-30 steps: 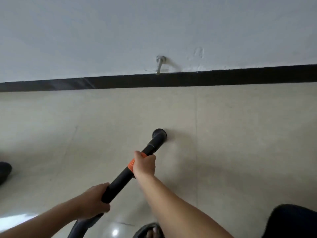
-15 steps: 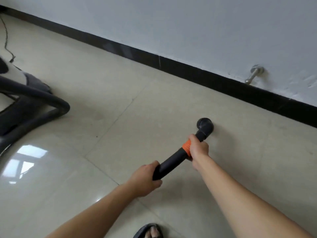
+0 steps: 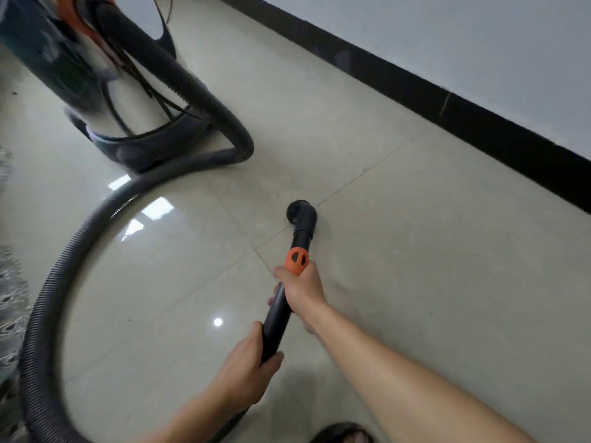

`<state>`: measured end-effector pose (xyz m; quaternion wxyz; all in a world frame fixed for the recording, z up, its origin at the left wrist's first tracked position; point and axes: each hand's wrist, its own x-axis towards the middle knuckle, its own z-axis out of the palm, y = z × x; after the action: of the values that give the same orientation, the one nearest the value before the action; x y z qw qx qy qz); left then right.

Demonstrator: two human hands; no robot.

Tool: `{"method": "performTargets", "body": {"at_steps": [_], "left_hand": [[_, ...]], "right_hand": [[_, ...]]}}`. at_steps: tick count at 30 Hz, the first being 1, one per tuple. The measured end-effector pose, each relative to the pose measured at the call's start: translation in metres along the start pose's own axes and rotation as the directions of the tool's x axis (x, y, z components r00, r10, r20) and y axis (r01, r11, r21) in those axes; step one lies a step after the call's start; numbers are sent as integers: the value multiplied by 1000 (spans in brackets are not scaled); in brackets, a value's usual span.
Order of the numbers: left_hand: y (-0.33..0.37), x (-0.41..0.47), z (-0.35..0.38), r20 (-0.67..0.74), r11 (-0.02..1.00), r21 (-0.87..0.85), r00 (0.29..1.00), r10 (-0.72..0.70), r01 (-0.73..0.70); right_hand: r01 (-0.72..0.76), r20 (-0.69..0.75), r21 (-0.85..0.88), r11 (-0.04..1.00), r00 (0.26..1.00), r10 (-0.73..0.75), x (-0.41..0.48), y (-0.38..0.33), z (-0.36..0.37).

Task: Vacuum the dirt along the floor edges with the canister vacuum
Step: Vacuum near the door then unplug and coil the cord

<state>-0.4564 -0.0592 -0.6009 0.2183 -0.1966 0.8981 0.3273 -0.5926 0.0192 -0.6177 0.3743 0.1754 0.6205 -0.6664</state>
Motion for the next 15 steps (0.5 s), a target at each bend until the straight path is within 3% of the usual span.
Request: {"method": "performTargets", "body": {"at_steps": [3, 7, 9, 13, 15], "left_hand": [[7, 8, 0, -52, 991, -124, 997, -49, 42], [-1, -4, -3, -60, 958, -256, 987, -147, 127], [-7, 2, -12, -37, 969, -212, 990, -139, 128], [13, 39, -25, 25, 1000, 10, 1000, 6, -7], [22, 52, -26, 24, 999, -2, 999, 34, -34]], "right_hand": [[54, -51, -84, 995, 997, -59, 9, -6, 11], [19, 47, -202, 979, 999, -9, 9, -11, 41], [25, 4, -201, 979, 1000, -24, 8, -7, 45], [73, -263, -31, 997, 962, -79, 27, -22, 13], [78, -260, 1, 997, 963, -75, 40, -34, 7]]}}
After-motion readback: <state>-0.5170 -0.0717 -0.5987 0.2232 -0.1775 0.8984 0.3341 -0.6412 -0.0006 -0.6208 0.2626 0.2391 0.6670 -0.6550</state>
